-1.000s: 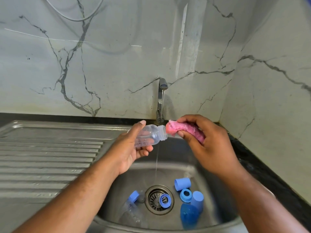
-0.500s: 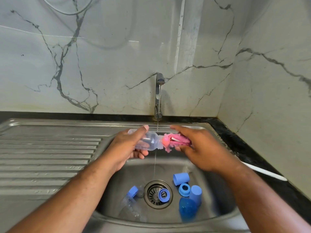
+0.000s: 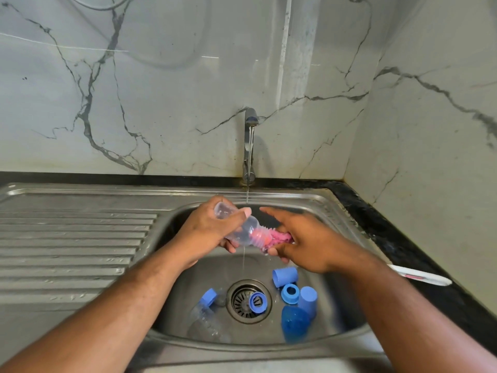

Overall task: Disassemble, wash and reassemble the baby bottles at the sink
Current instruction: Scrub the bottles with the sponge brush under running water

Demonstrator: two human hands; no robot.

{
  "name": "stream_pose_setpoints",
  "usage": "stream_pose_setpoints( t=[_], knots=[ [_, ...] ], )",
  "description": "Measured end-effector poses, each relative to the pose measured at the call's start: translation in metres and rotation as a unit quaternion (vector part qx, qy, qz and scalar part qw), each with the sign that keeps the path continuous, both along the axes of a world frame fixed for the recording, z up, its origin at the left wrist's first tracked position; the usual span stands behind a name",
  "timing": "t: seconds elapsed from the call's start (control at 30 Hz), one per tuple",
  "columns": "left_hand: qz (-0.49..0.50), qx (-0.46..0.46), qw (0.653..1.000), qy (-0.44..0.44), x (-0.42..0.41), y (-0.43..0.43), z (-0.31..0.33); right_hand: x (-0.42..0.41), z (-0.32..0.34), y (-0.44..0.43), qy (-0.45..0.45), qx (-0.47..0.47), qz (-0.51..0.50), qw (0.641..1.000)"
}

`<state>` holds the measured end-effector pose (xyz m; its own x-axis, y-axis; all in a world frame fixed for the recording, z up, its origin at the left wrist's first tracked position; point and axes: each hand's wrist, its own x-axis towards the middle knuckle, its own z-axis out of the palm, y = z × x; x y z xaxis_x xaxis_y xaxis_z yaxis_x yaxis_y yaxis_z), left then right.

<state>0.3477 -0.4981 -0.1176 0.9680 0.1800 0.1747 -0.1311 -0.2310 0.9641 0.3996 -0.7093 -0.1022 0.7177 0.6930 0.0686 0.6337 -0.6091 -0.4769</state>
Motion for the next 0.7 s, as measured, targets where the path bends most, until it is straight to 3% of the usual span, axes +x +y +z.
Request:
stream_pose_setpoints(
  t=[0.1, 0.27, 0.5, 0.63, 0.7],
  knots=[
    [-0.016, -0.02, 0.999, 0.022, -0.001, 0.002, -0.004, -0.004, -0.002, 0.003, 0.039, 0.039, 0.001, 0.998],
    [-0.038, -0.097, 0.993, 0.056, 0.002, -0.001, -0.005, -0.004, 0.002, 0.004, -0.048, 0.036, -0.013, 0.998],
    [-0.012, -0.122, 0.991, 0.058, 0.005, 0.013, -0.007, -0.002, -0.001, 0.009, -0.074, 0.027, -0.016, 0.997],
    [0.076, -0.197, 0.975, 0.062, 0.009, 0.037, -0.005, 0.011, 0.002, -0.004, -0.18, 0.037, -0.097, 0.978],
    [0.082, -0.206, 0.972, 0.08, 0.008, 0.04, -0.006, 0.015, 0.0, -0.007, -0.242, 0.066, -0.086, 0.964]
  ],
)
